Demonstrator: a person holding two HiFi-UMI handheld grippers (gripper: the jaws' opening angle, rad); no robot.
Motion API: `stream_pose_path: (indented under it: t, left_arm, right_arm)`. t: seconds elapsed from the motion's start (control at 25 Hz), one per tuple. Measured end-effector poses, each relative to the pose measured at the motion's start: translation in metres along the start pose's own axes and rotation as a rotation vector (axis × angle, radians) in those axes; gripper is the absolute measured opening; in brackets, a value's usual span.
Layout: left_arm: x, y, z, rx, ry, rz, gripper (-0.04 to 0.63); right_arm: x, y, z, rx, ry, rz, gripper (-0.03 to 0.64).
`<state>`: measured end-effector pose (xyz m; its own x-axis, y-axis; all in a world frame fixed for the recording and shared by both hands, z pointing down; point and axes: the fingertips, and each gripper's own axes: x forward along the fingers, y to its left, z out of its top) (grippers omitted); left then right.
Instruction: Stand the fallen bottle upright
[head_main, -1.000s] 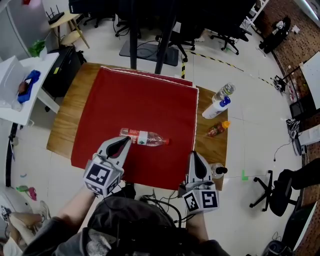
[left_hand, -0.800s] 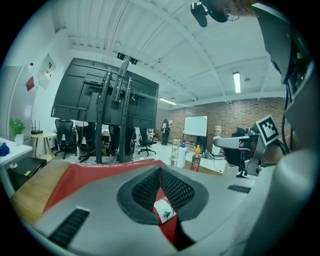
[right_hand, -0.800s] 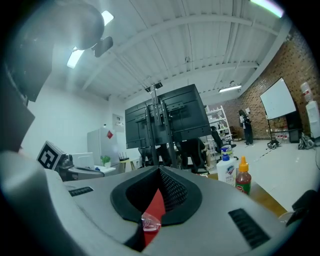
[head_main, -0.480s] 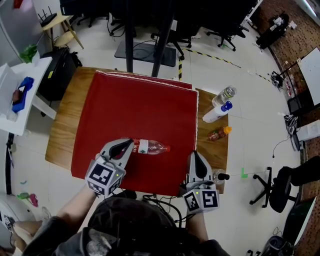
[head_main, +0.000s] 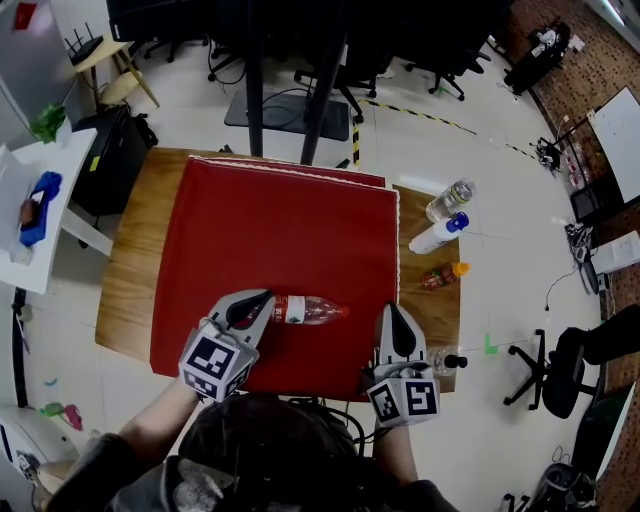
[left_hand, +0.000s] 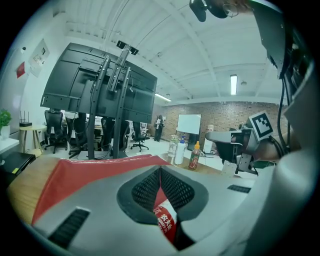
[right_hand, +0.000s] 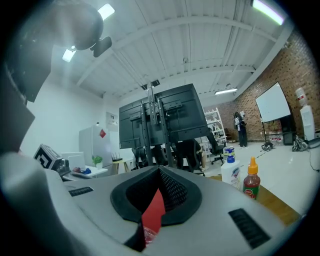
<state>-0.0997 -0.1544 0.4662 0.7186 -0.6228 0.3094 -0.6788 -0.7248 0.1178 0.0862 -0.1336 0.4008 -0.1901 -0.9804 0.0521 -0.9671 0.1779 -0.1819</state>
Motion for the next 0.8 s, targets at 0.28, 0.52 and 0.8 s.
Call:
stream_pose_path:
  t: [0.28,0.52,0.8]
  left_arm:
    - [0.007,0.008,0.001,-0.01,0.008,-0.012,0.032]
    - [0.011,0.0,-0.002,0.008,0.03,-0.006,0.043]
    - [0.022,-0.004,-0.002,0.022,0.077,0.04,0.109]
  right_arm:
    - [0.007,0.002,0.002,-0.008,-0.006,-0.019,0.009]
    - [0.003,-0.004,0.001,-0.004,0.003,0.004,0.009]
    - [0.009,-0.018,0.004,0.002,0.027,0.065,0.009]
